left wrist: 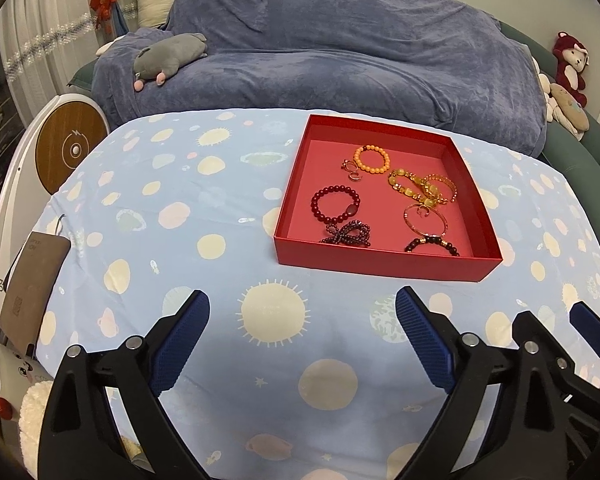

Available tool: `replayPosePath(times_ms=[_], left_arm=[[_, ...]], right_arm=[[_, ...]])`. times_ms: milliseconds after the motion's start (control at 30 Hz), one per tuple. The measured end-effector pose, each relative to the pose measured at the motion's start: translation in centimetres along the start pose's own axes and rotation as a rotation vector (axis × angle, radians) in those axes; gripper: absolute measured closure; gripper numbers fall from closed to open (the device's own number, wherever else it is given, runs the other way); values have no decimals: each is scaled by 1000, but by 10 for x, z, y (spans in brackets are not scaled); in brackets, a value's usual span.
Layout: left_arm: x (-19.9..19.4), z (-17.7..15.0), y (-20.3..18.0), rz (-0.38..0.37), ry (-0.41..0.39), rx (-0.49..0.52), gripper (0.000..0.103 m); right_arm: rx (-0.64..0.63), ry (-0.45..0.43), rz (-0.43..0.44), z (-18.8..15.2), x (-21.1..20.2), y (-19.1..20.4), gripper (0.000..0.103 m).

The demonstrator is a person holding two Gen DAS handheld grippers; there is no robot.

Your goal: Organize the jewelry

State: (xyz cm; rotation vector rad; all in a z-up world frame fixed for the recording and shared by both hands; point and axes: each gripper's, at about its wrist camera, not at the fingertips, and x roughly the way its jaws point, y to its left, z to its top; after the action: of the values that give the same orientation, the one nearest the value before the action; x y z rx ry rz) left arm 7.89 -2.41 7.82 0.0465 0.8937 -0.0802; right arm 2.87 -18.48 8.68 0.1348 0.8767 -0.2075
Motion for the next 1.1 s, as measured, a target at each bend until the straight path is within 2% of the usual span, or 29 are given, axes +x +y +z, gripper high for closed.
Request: replayPosePath(times_ms=[300,867,967,1033,1100], left_arm=[[6,1,4,24,9,-12,11],[6,3,3,28,10,-5,11],[8,3,4,36,11,-7,11],[9,3,5,46,8,-14,10],[10,3,7,40,10,-15,10]], right_arm=[[-4,8,-3,0,4,2,22],[16,6,-2,3,9,-2,19],[16,8,5,3,9,-2,16],[19,3,-4,3,10,-3,6],[29,0,4,3,10,-5,6]])
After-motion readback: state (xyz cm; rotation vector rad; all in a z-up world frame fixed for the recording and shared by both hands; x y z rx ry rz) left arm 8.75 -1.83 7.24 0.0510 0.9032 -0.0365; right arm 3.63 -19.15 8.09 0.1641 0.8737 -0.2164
